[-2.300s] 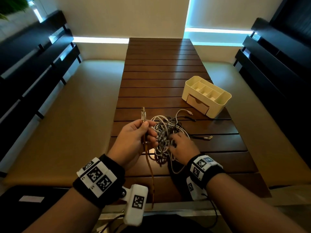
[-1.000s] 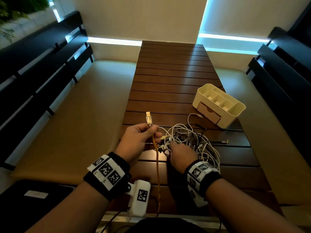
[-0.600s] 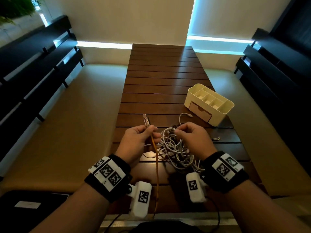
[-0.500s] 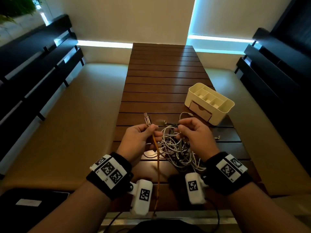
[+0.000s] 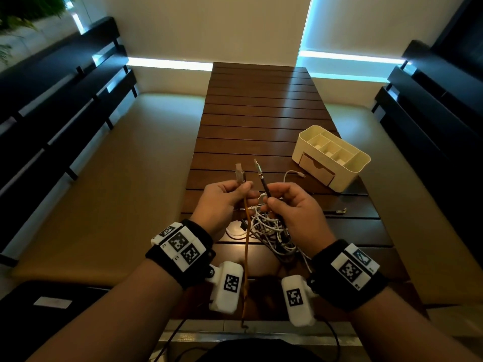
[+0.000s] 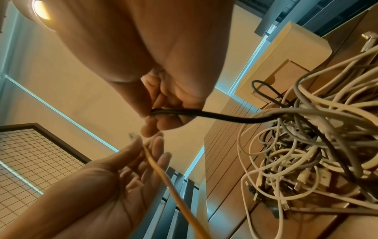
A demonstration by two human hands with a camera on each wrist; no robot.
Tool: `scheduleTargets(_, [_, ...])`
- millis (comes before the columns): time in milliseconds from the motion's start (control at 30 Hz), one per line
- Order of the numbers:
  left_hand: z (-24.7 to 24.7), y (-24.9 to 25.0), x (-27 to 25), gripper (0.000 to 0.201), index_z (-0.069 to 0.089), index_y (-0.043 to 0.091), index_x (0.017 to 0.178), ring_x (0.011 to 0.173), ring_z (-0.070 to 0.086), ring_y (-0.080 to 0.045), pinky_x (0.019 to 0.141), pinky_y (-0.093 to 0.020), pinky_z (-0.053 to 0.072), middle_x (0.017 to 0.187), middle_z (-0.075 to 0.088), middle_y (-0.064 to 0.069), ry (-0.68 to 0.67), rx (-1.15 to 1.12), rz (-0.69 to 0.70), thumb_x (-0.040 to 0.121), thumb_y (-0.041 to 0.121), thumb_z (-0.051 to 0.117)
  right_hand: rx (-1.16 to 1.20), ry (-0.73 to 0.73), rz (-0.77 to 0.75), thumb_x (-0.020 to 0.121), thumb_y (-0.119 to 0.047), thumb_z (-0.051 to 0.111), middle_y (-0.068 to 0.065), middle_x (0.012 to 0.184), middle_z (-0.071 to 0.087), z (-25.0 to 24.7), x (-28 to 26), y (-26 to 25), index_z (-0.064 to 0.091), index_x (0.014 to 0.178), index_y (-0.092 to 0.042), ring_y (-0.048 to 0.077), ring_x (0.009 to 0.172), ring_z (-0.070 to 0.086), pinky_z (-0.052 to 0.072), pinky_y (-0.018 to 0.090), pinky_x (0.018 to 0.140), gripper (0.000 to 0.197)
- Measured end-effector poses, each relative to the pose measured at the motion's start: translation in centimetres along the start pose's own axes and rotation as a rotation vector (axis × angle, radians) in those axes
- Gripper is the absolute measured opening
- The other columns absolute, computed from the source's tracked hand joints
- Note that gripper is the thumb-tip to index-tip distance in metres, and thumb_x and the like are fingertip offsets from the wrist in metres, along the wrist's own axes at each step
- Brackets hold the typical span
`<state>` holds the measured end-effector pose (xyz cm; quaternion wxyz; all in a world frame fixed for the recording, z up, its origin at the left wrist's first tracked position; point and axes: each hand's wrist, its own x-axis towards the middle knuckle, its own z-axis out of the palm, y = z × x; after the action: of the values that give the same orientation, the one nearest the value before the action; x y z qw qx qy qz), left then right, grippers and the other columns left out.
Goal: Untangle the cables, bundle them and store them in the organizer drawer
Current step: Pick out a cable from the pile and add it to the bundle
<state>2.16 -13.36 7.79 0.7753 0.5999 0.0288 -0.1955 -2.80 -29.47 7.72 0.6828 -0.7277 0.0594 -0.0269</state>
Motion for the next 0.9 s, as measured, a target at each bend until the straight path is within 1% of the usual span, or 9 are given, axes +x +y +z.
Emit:
scheduleTargets(67, [0.3, -0.1, -0.1, 0.019, 0.068, 0.0, 0.107, 0.082, 0.072, -0.021, 0.069, -0.034, 0.059, 0.09, 0.072, -0.013, -0.015, -0.018, 0.003, 0.098, 0.012, 0.056, -0.018, -0.026, -0.017, 0.094, -0.002, 0.059, -0.002, 0.092, 0.073, 0.2, -0.2, 0.1, 0.063, 0.106, -0.02, 0.016, 0.088, 0.071, 0.058, 0.028, 0.076, 0.023])
scheduleTargets(133, [0.5, -0.1, -0.2, 0.019, 0.068, -0.002, 0.104, 0.075, 0.07, -0.018, 0.065, -0.029, 0.058, 0.084, 0.069, -0.013, -0.027, -0.021, 0.009, 0.098, 0.011, 0.055, -0.013, -0.05, -0.025, 0.094, -0.001, 0.058, 0.002, 0.094, 0.074, 0.4, -0.3, 0.3, 0.064, 0.105, -0.02, 0.019, 0.089, 0.071, 0.059, 0.029, 0.076, 0.022])
scheduleTargets(200, [0.7, -0.1, -0.2, 0.02, 0.068, -0.002, 0.104, 0.07, 0.068, -0.017, 0.064, -0.029, 0.058, 0.081, 0.067, -0.013, -0.033, -0.022, 0.012, 0.098, 0.012, 0.055, -0.023, -0.063, -0.037, 0.094, -0.002, 0.058, 0.005, 0.097, 0.073, 0.5, -0.4, 0.4, 0.065, 0.105, -0.02, 0.019, 0.089, 0.071, 0.058, 0.027, 0.075, 0.022])
scheduleTargets(300, [0.7, -0.2, -0.1, 0.019, 0.07, 0.001, 0.103, 0.072, 0.067, -0.02, 0.066, -0.032, 0.059, 0.081, 0.066, -0.014, -0.041, -0.028, 0.022, 0.097, 0.013, 0.057, -0.031, -0.058, -0.042, 0.094, -0.002, 0.059, 0.001, 0.098, 0.073, 0.5, -0.4, 0.5, 0.066, 0.105, -0.021, 0.017, 0.088, 0.071, 0.059, 0.029, 0.075, 0.023])
scheduleTargets(433, [0.5, -0.1, -0.2, 0.018, 0.071, 0.0, 0.099, 0.074, 0.069, -0.023, 0.068, -0.033, 0.059, 0.079, 0.068, -0.013, -0.07, -0.066, 0.023, 0.093, 0.012, 0.06, -0.01, -0.021, -0.085, 0.091, 0.002, 0.062, -0.005, 0.09, 0.073, 0.6, -0.5, 0.5, 0.068, 0.105, -0.016, 0.008, 0.081, 0.071, 0.054, 0.017, 0.067, 0.024])
scheduleTargets(533, [0.2, 0.0, -0.2, 0.023, 0.071, -0.002, 0.098, 0.076, 0.07, -0.024, 0.07, -0.034, 0.061, 0.081, 0.071, -0.014, -0.088, -0.077, 0.031, 0.084, 0.016, 0.066, 0.01, -0.006, -0.103, 0.09, 0.003, 0.062, -0.009, 0.086, 0.073, 0.7, -0.6, 0.6, 0.068, 0.101, -0.019, 0.005, 0.08, 0.071, 0.053, 0.015, 0.066, 0.026])
scheduleTargets(633, [0.2, -0.3, -0.4, 0.026, 0.072, 0.001, 0.097, 0.083, 0.072, -0.027, 0.076, -0.035, 0.061, 0.089, 0.074, -0.017, -0.087, -0.074, 0.051, 0.077, 0.018, 0.069, -0.023, -0.008, -0.104, 0.09, 0.001, 0.063, -0.003, 0.093, 0.073, 0.8, -0.5, 0.8, 0.069, 0.105, -0.019, 0.01, 0.082, 0.071, 0.055, 0.019, 0.068, 0.025])
scheduleTargets(733, [0.2, -0.6, -0.5, 0.026, 0.074, 0.004, 0.098, 0.092, 0.071, -0.032, 0.084, -0.042, 0.06, 0.099, 0.074, -0.019, -0.1, -0.042, 0.079, 0.078, 0.02, 0.068, -0.014, -0.027, -0.089, 0.09, 0.001, 0.063, 0.002, 0.094, 0.072, 1.0, -0.7, 0.9, 0.07, 0.107, -0.012, 0.013, 0.081, 0.071, 0.057, 0.023, 0.067, 0.022])
scheduleTargets(900, [0.1, -0.8, -0.9, 0.023, 0.072, 0.007, 0.092, 0.09, 0.068, -0.032, 0.084, -0.049, 0.056, 0.096, 0.074, -0.014, -0.112, 0.033, 0.17, 0.083, 0.026, 0.062, -0.026, -0.044, -0.095, 0.09, -0.004, 0.065, 0.012, 0.094, 0.068, 1.2, -1.0, 0.8, 0.065, 0.099, -0.007, 0.015, 0.072, 0.069, 0.058, 0.025, 0.063, 0.009])
